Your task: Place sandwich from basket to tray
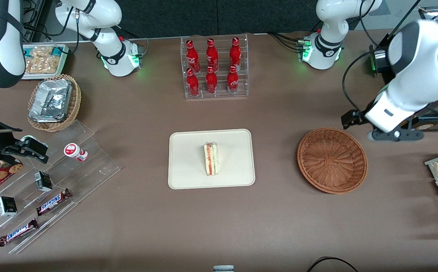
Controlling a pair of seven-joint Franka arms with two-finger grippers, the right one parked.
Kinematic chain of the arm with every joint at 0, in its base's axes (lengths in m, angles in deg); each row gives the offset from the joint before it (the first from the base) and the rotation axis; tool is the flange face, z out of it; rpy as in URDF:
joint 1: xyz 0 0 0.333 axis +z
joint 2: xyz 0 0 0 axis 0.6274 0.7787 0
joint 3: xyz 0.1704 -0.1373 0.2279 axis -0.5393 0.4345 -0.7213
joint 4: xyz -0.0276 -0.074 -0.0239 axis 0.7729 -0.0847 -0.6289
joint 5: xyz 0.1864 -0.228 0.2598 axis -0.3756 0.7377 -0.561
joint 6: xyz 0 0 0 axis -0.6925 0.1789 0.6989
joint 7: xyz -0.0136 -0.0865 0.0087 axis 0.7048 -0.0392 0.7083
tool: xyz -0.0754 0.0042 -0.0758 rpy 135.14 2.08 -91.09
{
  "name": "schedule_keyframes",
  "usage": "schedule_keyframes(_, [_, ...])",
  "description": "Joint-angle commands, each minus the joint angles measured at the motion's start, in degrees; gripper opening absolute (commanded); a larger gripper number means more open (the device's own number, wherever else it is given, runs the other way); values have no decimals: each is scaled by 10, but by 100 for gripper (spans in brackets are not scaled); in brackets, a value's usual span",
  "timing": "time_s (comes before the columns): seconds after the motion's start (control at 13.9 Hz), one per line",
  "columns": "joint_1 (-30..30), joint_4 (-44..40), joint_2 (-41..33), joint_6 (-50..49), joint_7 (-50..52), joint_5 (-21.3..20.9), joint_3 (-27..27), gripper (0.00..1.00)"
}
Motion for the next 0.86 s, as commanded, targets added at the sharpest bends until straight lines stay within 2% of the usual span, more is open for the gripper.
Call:
schedule_keyframes(0.0, [1,-75,5,-64,0,7,3,100])
schedule_keyframes(0.43, [0,-169,5,-127,2,-1,4,100])
schedule_keyframes(0.79, [-6,-174,3,-133,2,-3,2,100])
